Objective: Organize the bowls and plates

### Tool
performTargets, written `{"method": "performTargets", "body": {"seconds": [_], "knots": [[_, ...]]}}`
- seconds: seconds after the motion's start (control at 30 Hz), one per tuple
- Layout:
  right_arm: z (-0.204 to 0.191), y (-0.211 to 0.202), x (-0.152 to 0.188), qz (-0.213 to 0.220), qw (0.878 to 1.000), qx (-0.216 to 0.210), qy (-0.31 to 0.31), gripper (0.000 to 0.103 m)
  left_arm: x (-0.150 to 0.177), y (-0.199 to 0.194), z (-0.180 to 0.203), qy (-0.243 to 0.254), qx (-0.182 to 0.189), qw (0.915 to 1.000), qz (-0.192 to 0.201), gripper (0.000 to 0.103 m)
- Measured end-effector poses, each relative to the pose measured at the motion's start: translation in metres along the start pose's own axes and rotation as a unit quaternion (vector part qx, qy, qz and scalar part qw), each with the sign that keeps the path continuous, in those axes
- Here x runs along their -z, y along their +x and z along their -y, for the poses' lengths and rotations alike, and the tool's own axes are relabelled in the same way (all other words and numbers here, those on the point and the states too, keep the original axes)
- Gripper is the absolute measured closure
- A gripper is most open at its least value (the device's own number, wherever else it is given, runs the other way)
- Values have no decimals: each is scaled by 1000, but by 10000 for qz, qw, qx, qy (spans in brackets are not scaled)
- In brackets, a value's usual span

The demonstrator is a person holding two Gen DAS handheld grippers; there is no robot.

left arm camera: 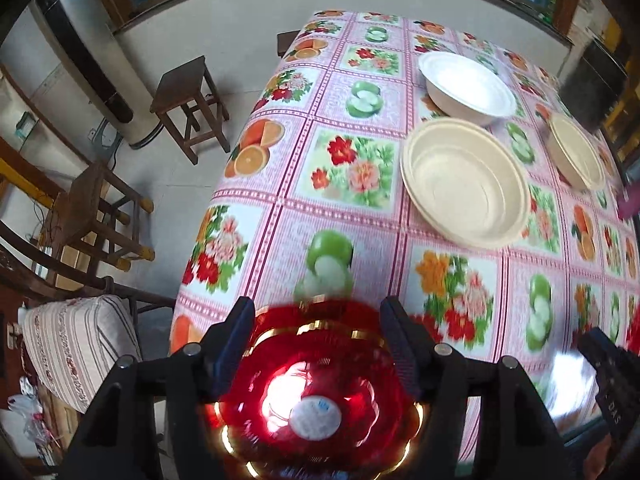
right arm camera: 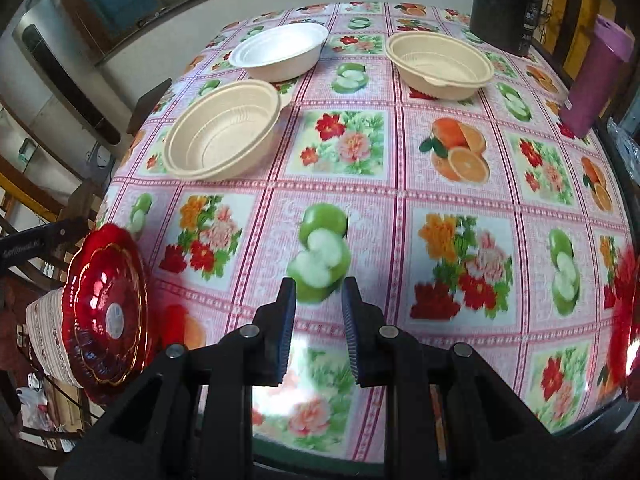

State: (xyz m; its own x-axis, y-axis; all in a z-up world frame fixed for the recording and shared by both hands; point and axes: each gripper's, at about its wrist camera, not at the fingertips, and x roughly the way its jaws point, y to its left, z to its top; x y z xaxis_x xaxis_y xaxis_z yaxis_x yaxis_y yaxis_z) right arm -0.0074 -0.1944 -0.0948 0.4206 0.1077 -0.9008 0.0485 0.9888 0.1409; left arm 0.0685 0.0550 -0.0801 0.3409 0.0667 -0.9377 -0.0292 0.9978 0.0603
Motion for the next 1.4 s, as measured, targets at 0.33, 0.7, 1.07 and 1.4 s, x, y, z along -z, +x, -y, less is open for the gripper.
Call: {"method": "performTargets", "body": {"seconds": [0.33,0.7,1.07,1.4], "knots": [[-6,27,-74,116,9988,-452,-166,77,-61,24,17,-500,-146,9986,37,32],[-18,73,-123,-180,9968,-780,-3,65,-85,62,41,-572,-307,9974,-322,29],[-24,101,-136,-515,9972,-544,0,64,-92,79,45,-573,-337,9968,-449,24],[-28,111,-134,-698,9972,-265,-1,79,-91,89,61,-175,-132,9981,-579,33]]}}
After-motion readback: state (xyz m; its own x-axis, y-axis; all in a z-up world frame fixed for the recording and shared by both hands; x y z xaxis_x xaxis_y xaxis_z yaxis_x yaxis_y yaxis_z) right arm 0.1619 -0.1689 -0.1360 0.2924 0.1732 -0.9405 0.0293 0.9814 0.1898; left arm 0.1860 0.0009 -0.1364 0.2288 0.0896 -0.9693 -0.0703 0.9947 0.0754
